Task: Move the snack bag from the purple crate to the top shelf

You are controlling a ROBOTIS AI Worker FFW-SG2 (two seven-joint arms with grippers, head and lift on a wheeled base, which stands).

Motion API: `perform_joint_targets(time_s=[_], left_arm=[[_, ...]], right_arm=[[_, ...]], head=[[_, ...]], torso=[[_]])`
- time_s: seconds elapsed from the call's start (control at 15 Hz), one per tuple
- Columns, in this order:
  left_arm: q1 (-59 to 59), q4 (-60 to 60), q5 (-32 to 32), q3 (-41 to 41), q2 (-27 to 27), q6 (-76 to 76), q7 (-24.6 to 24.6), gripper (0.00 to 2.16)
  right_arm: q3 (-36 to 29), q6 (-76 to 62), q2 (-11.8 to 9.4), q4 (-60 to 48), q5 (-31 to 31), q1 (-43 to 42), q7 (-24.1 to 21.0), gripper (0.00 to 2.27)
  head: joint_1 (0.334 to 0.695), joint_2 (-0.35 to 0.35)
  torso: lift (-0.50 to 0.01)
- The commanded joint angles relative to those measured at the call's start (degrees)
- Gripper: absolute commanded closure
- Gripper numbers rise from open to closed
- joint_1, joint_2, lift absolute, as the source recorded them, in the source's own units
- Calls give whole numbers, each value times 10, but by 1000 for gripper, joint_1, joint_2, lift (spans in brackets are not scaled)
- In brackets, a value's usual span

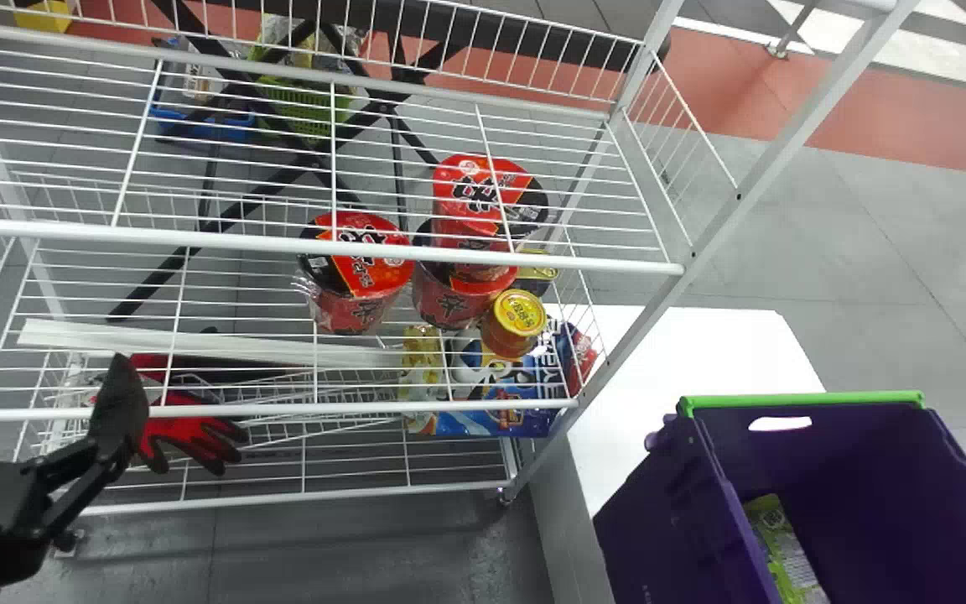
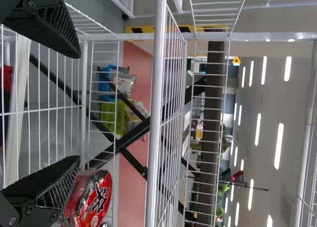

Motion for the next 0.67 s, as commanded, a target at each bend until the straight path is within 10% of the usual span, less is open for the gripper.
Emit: perform_joint_targets(time_s=[0.0, 0.6], left_arm=[[1, 1, 10, 8, 1, -2, -7, 83], [-17, 44, 63, 57, 6, -35, -62, 83]], right_arm=[[4, -16, 6, 12, 11, 0, 5, 289], [-5, -37, 59, 31, 60, 18, 5, 289]], head=[[695, -350], [695, -350]], torso=[[-456], [-456]])
